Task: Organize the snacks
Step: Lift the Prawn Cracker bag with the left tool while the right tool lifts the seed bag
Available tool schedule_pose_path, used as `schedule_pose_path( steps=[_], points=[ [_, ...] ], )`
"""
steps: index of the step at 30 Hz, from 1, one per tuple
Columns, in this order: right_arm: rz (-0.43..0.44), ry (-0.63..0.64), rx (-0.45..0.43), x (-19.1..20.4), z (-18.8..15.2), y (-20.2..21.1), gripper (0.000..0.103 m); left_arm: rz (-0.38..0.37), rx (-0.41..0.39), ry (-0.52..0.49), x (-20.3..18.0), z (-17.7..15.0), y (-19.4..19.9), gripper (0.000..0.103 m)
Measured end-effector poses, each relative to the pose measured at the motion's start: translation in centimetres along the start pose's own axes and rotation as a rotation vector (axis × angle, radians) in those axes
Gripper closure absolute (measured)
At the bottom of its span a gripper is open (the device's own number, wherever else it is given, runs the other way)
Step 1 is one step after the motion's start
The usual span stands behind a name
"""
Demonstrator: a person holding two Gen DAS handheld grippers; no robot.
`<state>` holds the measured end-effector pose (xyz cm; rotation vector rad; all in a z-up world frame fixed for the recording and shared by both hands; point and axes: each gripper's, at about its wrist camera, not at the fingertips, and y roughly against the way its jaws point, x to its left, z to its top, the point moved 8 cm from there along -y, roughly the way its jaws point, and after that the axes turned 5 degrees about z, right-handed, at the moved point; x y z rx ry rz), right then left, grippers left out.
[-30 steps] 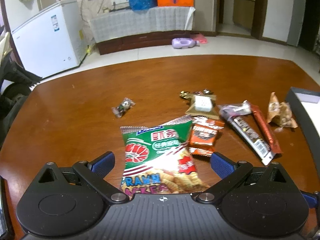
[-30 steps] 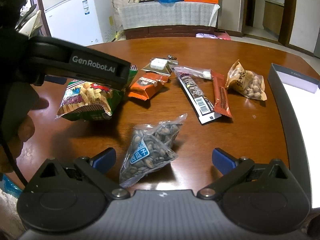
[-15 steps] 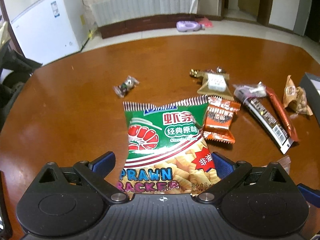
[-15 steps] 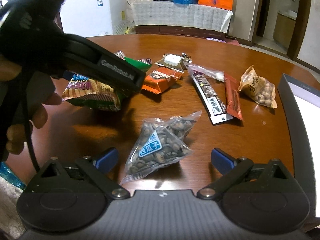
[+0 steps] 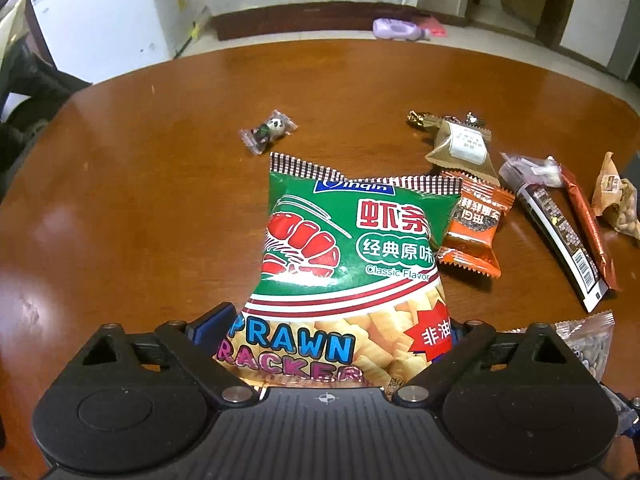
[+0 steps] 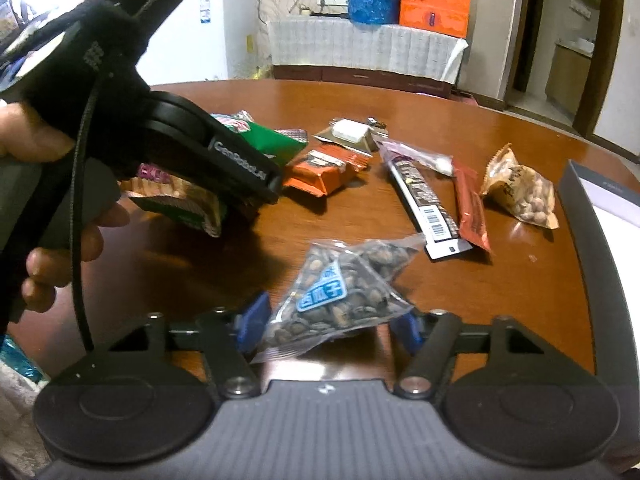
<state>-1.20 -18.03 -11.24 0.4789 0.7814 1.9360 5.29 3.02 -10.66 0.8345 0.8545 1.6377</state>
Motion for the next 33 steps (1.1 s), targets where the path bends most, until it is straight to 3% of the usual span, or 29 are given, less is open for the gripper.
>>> schedule_pose_path(
  steps=[7,17,23,33],
  points=[
    [0.007,-0.023,-0.009,-0.3,0.2,0.2,0.041,-0.025,-0.028,0.006,-0.2,0.4,1.0,0.023],
    [-0.008,-0.075,-0.160,-1.5,2.5,3.5,0.042,-0.019,-0.234,0.049,-0.7,2.2,5.0,0.028],
    [-0.063,-0.109,-0.267,-4.6,4.3,6.1,0.042,-0.067,-0.327,-0.007,-4.5,2.9,7.4,0.028],
    [-0.213,-0.245,-0.360,-15.2,6.2,9.2,0.042,-0.199,-0.356,-0.096,-14.2,3.9,8.0,0.028]
  ],
)
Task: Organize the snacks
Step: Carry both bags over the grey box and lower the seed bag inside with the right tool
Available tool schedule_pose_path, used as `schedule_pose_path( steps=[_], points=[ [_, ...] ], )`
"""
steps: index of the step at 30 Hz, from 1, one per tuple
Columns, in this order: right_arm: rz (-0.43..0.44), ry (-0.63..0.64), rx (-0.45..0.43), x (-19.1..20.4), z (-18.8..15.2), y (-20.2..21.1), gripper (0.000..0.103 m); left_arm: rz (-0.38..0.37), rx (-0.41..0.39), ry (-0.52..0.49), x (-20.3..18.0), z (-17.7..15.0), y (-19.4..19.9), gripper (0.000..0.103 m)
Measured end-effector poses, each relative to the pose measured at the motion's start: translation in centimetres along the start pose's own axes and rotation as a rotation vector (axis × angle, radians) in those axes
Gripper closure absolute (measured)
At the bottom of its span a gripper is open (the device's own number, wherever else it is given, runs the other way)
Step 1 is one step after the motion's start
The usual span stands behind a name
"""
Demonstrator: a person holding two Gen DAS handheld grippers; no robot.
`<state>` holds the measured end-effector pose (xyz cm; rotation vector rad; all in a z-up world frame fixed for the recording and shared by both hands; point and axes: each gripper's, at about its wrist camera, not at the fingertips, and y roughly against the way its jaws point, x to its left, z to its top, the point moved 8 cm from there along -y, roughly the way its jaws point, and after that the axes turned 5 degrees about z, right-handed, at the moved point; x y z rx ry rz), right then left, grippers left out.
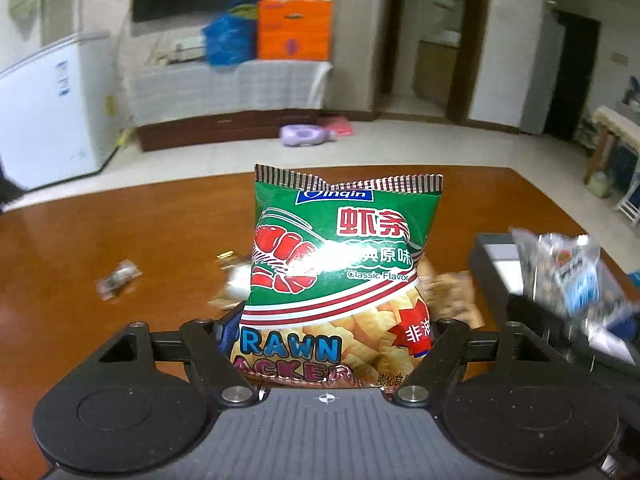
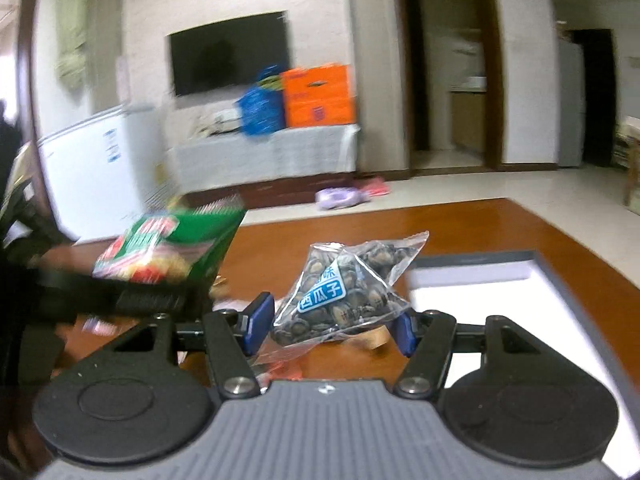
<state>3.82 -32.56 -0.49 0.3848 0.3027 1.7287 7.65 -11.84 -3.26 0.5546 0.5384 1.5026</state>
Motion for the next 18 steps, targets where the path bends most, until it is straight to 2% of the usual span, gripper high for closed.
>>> schedule_pose_path(
  steps=[4,8,11,18],
  points=[
    [-0.090,-0.073,-0.025,-6.3,1.7,-0.1,0.042,-0.052,-0.006,-0.039,-4.3,0.6,-1.3,0.028],
    [-0.171,-0.163,-0.019,-12.4,2.1,-0.3,0.042,-0.118,-0.011,-0.068,-8.7,1.2,-2.8,0.028],
    [-0.199,-0.200,-0.004,-15.7,2.2,-0.8,0.042,-0.170,-0.013,-0.093,-11.4,1.2,-4.0,0.028],
    [-0.225,-0.269,0.058,-22.1,1.4,-2.8,0.042,-0.223,-0.034,-0.159,-15.1,0.9,-6.7,0.028]
  ],
)
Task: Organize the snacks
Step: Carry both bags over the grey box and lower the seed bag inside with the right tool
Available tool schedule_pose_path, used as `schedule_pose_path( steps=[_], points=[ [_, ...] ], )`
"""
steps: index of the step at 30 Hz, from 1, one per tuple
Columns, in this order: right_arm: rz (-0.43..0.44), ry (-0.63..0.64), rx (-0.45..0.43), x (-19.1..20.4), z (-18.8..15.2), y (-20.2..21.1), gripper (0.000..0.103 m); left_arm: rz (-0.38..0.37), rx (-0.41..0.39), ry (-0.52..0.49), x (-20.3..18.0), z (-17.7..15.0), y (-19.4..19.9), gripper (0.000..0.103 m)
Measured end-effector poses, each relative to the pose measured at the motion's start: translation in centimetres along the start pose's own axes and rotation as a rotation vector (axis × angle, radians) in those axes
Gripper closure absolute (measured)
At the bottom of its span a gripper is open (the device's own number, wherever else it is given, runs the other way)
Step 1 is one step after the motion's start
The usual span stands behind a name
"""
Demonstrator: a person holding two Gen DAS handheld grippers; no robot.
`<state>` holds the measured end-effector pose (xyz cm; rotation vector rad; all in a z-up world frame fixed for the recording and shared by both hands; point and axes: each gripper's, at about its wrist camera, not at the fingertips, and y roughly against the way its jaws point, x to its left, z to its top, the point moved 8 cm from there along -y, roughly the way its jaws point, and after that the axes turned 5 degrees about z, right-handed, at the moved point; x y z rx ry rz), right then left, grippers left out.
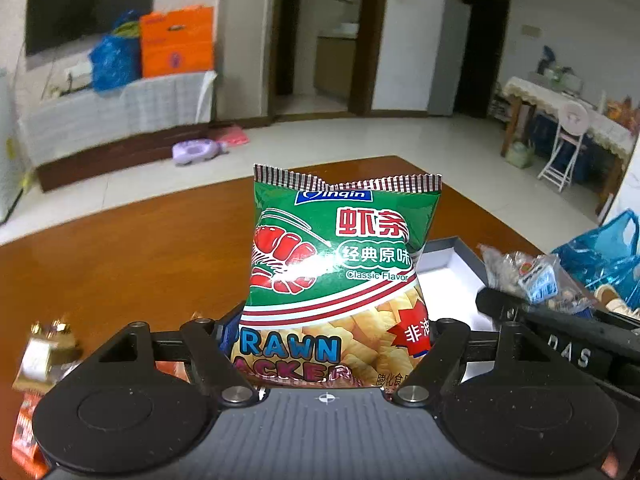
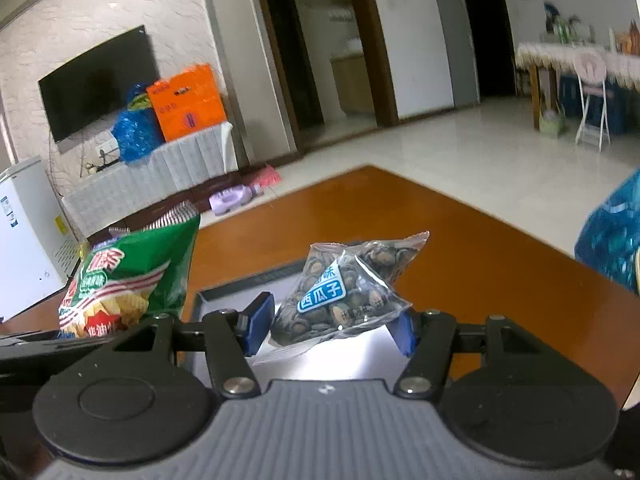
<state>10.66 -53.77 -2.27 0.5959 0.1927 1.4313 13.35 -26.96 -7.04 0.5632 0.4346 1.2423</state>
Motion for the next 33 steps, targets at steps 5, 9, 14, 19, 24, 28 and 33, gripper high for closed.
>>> schedule_pose_path(
  steps=[5,9,14,19,24,28,33],
  points=[
    [0.030,0.068,0.077,0.4,-1.3,-2.4,0.042,-0.047,0.002,0.041,0.9,0.3,-1.1,0.028],
    [0.047,0.142,0.108,2.2,-2.5,-3.3,0.042,-0.127,0.042,0.051,0.9,0.7,-2.6,0.028],
    [0.020,0.196,0.163,2.4,-3.5,-4.7,0.042,-0.175,0.079,0.024,-0.1,0.1,-4.5,0.028],
    [0.017,0.188,0.202,2.9,-4.2,-5.6,0.041,-0.194,0.078,0.011,-0.9,0.0,-6.0,0.027],
    [0.019,0.215,0.211,4.3,-4.2,-6.8,0.041,-0.198,0.062,0.013,-1.1,0.2,-6.1,0.027],
    [0.000,0.256,0.205,4.8,-5.1,-6.1,0.040,-0.197,0.024,-0.021,-1.4,-0.2,-5.2,0.027],
    [0.000,0.274,0.192,5.4,-5.4,-5.3,0.031,-0.188,-0.006,-0.126,-2.8,-1.1,-4.6,0.026]
  ],
)
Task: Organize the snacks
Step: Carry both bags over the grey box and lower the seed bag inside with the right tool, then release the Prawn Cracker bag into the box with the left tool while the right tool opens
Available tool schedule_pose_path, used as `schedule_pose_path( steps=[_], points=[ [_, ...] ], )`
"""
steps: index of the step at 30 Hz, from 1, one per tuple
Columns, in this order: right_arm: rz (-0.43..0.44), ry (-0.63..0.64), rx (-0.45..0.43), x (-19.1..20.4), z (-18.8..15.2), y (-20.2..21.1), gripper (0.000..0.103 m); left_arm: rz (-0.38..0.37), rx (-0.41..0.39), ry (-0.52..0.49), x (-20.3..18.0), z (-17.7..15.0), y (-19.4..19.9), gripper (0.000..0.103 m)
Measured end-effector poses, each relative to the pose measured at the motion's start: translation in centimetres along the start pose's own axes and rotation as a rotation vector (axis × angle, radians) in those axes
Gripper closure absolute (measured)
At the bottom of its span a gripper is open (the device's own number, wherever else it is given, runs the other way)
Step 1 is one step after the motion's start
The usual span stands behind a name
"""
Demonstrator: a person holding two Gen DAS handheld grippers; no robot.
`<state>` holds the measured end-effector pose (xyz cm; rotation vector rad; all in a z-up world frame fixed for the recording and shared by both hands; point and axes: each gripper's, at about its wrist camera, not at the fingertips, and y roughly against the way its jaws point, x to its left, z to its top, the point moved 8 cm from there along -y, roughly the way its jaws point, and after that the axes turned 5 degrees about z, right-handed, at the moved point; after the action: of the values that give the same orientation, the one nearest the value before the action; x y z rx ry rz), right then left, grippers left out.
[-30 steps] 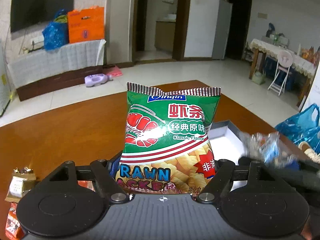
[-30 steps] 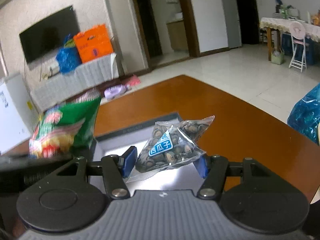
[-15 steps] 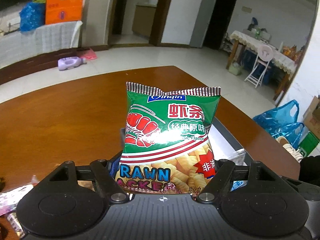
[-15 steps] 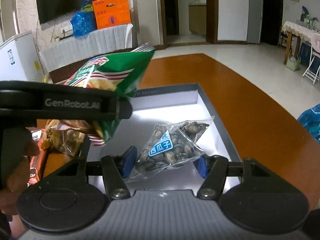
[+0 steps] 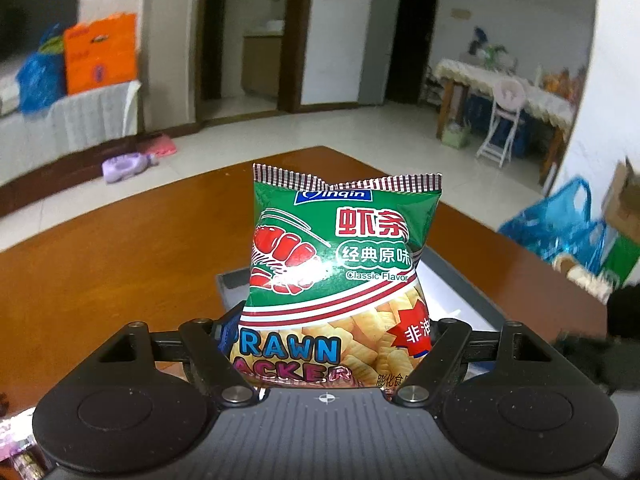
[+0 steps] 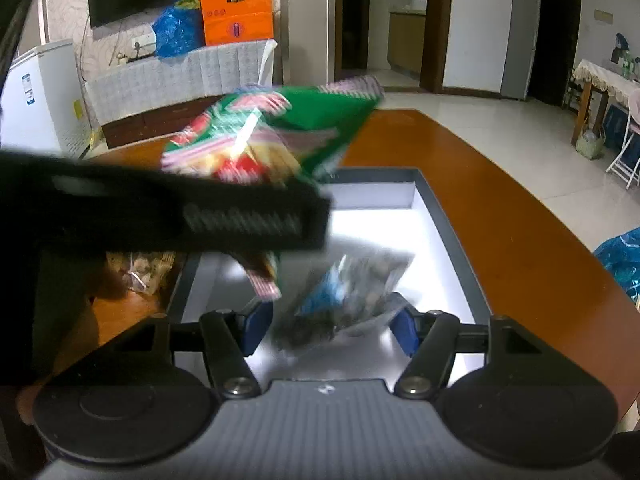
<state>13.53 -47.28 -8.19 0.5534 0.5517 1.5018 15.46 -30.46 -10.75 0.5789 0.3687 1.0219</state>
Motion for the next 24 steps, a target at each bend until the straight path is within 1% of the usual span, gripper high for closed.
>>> schedule_pose_path(
  steps=[2,4,8,11,13,16,19,24],
  points=[
    [-0.014,0.005,-0.020,-0.1,0.3,0.2,0.029,0.020,0.002,-0.023,-0.2,-0.3,-0.2,0.026],
    [-0.021,0.009,-0.027,0.0,0.5,0.3,0.027,0.022,-0.001,-0.034,-0.5,-0.5,-0.1,0.022],
    [-0.013,0.003,-0.016,0.1,0.6,0.1,0.027,0.020,0.007,-0.030,-0.6,-0.5,0.0,0.009],
    [-0.019,0.012,-0.018,0.5,0.8,0.2,0.025,0.028,0.005,-0.021,-0.5,-0.6,0.3,0.007],
    [-0.022,0.015,-0.020,0.6,0.8,0.2,0.024,0.041,0.006,-0.020,-0.4,-0.5,0.5,0.000],
    [-0.016,0.007,-0.016,0.9,0.8,0.2,0.023,0.044,0.014,-0.008,-0.3,-0.5,0.7,0.000],
    [-0.009,0.009,-0.015,1.2,0.9,0.6,0.021,0.028,0.036,0.015,0.3,-0.3,1.1,0.000],
    [-0.037,0.059,-0.026,1.6,1.1,1.6,0.016,-0.048,0.093,0.039,0.7,-0.4,2.0,0.000]
  ],
)
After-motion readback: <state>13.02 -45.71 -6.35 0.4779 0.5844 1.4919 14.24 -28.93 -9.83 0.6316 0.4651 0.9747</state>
